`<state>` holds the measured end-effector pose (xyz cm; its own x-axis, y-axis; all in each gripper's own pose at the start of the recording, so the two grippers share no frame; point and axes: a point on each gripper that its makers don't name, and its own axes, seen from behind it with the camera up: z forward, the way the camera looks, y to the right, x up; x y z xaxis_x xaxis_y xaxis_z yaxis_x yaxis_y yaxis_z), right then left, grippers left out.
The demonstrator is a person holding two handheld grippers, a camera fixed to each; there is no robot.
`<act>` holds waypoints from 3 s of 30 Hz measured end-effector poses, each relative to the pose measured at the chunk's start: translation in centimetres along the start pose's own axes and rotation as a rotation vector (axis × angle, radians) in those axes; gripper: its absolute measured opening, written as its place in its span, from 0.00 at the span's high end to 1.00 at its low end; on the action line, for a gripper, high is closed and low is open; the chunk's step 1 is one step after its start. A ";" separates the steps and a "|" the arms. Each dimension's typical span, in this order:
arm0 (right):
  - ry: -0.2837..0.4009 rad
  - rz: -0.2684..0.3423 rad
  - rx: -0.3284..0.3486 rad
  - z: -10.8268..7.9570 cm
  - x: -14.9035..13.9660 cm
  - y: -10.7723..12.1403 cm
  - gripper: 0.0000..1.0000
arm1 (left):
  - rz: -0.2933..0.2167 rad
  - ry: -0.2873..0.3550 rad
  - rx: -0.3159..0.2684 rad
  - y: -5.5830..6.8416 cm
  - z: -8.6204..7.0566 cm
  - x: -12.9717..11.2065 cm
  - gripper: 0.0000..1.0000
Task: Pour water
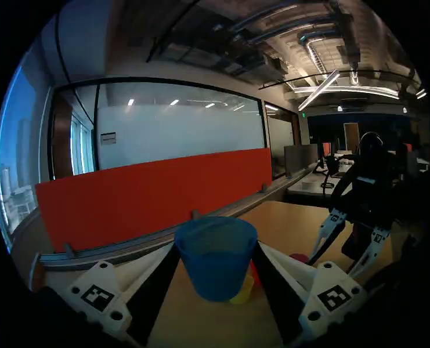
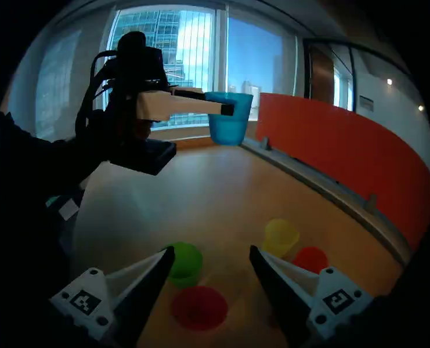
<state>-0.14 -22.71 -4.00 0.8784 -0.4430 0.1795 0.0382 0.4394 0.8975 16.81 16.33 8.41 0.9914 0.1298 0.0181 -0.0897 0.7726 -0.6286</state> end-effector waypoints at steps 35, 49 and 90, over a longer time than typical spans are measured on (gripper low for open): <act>-0.142 -0.033 0.133 5.6 -5.3 -3.8 0.00 | 0.019 0.021 -0.025 0.6 0.9 2.3 0.15; -0.165 -0.034 0.145 6.9 -6.3 -4.4 0.00 | 0.020 0.020 -0.027 0.7 0.9 2.2 0.15; -0.142 0.010 0.111 7.0 -6.2 -4.3 0.09 | 0.015 0.007 -0.018 0.4 0.6 1.4 0.15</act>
<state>-9.07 -27.33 -6.11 0.8022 -0.5483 0.2364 -0.0298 0.3586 0.9330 18.08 17.17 8.70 0.9906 0.1369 0.0025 -0.1033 0.7589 -0.6429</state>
